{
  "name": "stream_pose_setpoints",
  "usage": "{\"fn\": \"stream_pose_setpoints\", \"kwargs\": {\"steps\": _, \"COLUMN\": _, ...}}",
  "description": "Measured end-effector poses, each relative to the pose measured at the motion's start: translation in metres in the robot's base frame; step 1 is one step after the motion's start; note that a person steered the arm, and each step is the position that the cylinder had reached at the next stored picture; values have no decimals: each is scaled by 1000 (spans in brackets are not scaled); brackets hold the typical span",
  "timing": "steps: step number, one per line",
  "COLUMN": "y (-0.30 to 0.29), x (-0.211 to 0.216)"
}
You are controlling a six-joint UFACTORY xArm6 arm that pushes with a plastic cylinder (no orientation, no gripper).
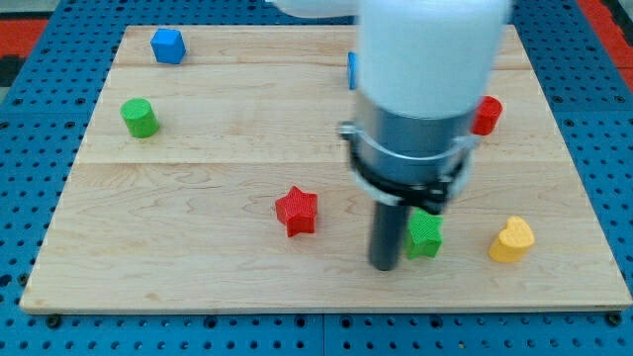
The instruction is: Move your arm left to the red star
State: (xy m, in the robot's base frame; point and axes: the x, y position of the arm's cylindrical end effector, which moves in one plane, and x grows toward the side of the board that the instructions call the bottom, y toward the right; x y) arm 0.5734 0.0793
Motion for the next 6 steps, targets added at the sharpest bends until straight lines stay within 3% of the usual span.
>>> {"fn": "stream_pose_setpoints", "kwargs": {"steps": 1, "y": 27, "x": -6}}
{"fn": "stream_pose_setpoints", "kwargs": {"steps": 3, "y": -77, "x": 33}}
{"fn": "stream_pose_setpoints", "kwargs": {"steps": 5, "y": -198, "x": -32}}
{"fn": "stream_pose_setpoints", "kwargs": {"steps": 6, "y": -197, "x": -56}}
